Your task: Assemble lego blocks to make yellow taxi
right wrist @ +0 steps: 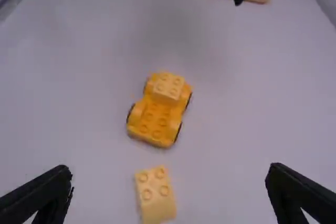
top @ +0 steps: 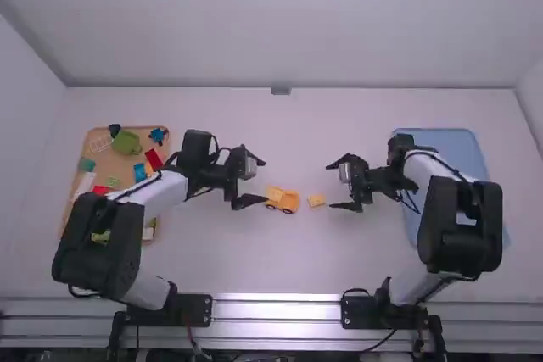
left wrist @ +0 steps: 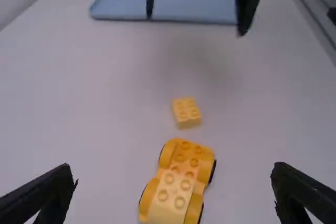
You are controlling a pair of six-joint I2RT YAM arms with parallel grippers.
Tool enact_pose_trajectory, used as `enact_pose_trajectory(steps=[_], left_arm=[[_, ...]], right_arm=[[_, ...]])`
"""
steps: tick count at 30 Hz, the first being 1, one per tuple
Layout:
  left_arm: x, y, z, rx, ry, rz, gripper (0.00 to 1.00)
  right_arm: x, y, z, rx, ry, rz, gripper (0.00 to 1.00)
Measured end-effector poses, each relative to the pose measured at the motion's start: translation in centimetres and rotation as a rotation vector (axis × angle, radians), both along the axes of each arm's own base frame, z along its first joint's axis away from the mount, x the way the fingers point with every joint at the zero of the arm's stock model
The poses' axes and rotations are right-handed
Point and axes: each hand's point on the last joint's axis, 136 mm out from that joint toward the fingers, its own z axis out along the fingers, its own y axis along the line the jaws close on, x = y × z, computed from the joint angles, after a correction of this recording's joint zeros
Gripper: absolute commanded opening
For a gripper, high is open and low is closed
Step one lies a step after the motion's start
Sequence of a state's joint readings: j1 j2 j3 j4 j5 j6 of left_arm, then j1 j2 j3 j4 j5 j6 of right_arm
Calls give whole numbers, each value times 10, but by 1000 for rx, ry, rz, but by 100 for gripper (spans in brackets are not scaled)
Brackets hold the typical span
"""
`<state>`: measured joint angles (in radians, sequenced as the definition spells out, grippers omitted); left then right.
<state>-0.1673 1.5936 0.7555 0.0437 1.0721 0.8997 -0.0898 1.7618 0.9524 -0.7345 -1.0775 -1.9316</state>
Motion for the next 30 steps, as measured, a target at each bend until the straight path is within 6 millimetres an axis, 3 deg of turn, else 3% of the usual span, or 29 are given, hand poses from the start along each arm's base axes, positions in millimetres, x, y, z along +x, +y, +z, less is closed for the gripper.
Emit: enact_pose_trajectory(steps=[7, 14, 21, 25, 30], left_arm=[[-9, -3, -17, -8, -44, -92, 99], [-12, -3, -30, 0, -40, -114, 99], [-11, -3, -30, 0, -57, -117, 99], [-11, -3, -29, 0, -62, -119, 99], [-11, -4, -29, 0, -62, -119, 99]], right_arm=[[25, 10, -27, -13, -9, -128, 99], [11, 24, -45, -49, 78, -117, 99], [11, 10, -78, -61, 257, -153, 99], [13, 10, -77, -73, 343, -94, 100], [9, 16, -85, -65, 316, 18, 98]])
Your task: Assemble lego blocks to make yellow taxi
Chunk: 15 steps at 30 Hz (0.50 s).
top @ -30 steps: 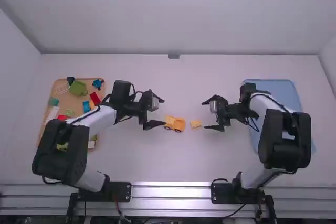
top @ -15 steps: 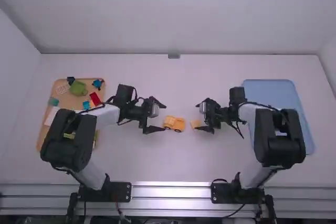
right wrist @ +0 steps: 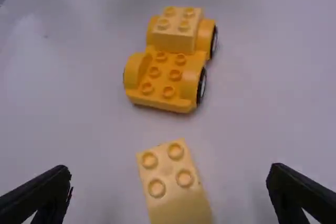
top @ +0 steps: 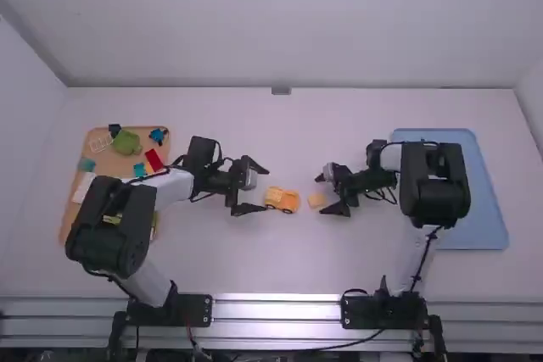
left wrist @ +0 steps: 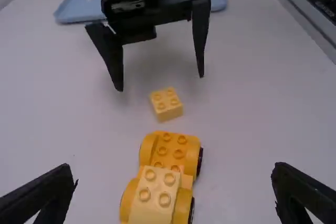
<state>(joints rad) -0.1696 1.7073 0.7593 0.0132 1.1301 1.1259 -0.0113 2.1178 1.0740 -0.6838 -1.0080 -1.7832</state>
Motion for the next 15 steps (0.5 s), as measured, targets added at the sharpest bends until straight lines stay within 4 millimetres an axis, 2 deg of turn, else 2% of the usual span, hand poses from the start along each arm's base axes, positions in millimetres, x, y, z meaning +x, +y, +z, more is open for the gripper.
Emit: enact_pose_trajectory(steps=[2, 6, 8, 11, 14, 15], left_arm=[[0, 0, 0, -1, 0, 1, 99], [1, 0, 0, -2, 4, 3, 99], [1, 0, 0, -2, 3, 3, 99], [1, 0, 0, -2, 3, 3, 99], [-1, -2, 0, -2, 7, -3, 99], [-2, -3, 0, -1, 8, -7, 99]], right_arm=[[0, 1, -6, 4, -9, 16, 95], [-6, 5, -16, 7, -25, 56, 81], [-8, 6, -19, 7, -50, 72, 78], [-2, 5, -22, 4, -87, 65, 72], [3, 2, -27, -12, -99, 42, 59], [3, 1, -28, -14, -94, 35, 51]])
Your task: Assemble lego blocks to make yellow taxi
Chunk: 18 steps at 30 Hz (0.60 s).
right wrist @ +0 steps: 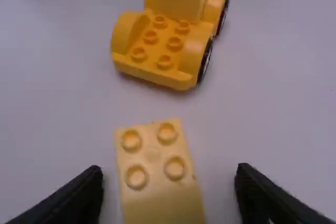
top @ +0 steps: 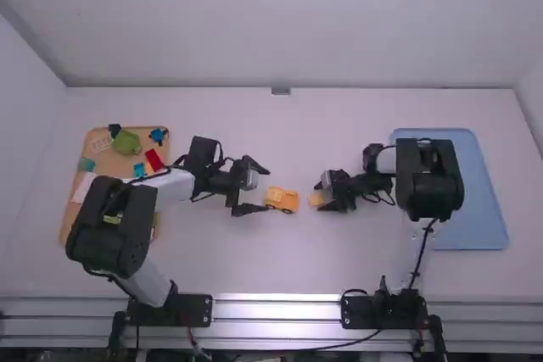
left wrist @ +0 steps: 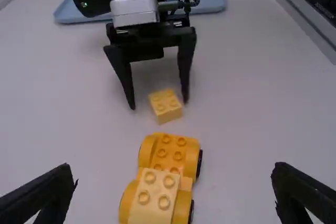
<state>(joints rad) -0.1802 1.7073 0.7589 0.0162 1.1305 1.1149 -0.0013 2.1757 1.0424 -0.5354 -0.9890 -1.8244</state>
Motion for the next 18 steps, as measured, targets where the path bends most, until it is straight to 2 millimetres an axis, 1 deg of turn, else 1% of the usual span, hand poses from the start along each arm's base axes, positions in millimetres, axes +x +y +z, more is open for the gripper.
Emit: enact_pose_trajectory(steps=[1, 2, 3, 6, 9, 10, 12, 14, 15, 18], left_arm=[[-1, -2, 0, 0, -2, -5, 99], [-1, -2, 0, 0, -3, -7, 99], [-3, -5, 0, 1, -6, -15, 99], [-5, -10, -2, 17, -13, -26, 99], [-5, -20, -10, 49, -48, -45, 99], [-5, -21, -11, 52, -50, -45, 99], [-4, -26, -26, 81, -51, -50, 99], [0, -29, -37, 91, -50, -43, 99], [1, -30, -39, 92, -50, -41, 99], [7, -30, -55, 109, -21, -15, 99]], right_arm=[[-1, 0, -1, -1, 12, -6, 48], [-2, 0, -1, -1, 18, -9, 48], [-3, 1, -1, 3, 23, -12, 45], [-4, 1, -1, 8, 32, -18, 41], [-7, 1, -1, 7, 50, -20, 33], [-7, 1, -1, 7, 53, -21, 32], [-10, 1, 0, 9, 71, -23, 31], [-12, 1, 1, 8, 82, -22, 30], [-12, 1, 1, 9, 86, -22, 30], [-24, 2, 6, 16, 145, -11, 30]])
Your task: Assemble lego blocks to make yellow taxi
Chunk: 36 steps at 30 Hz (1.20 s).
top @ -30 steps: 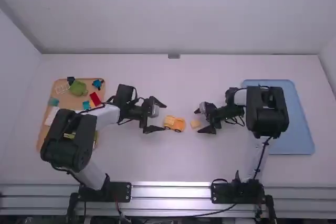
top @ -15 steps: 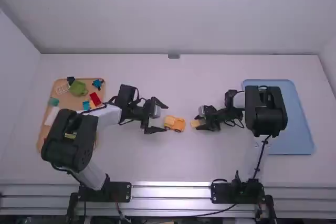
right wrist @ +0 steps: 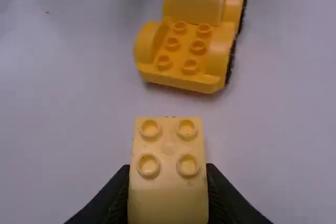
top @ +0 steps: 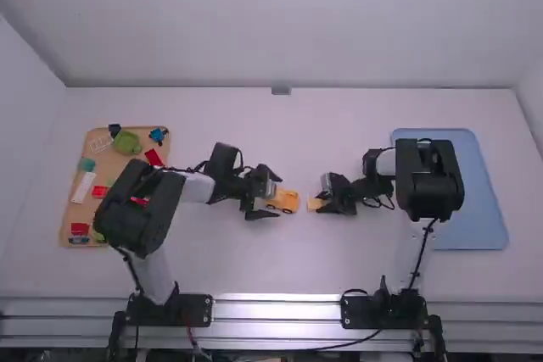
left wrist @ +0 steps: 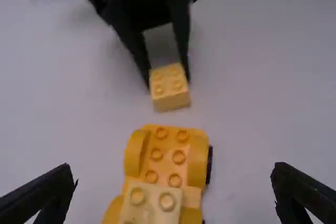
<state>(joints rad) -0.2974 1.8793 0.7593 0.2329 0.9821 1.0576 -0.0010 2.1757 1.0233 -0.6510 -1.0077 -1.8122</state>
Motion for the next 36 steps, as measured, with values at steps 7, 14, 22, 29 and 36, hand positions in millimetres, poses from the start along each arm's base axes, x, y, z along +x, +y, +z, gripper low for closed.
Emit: enact_pose_trajectory(steps=[7, 14, 22, 29, 36], left_arm=[[3, 2, -17, 28, 36, 29, 100], [11, 0, -25, 44, 12, 45, 97], [16, -2, -37, 68, 59, 47, 75], [14, -7, -36, 65, 45, 31, 63], [2, -23, -38, 84, 33, -11, 57]], right_arm=[[-17, 0, 19, 24, 88, 42, 31], [-1, 1, 38, 31, 32, 44, 30], [3, 4, 50, 62, 24, 29, 30], [10, 7, 69, 98, -37, 14, 30], [10, 8, 87, 112, -91, 10, 28]])
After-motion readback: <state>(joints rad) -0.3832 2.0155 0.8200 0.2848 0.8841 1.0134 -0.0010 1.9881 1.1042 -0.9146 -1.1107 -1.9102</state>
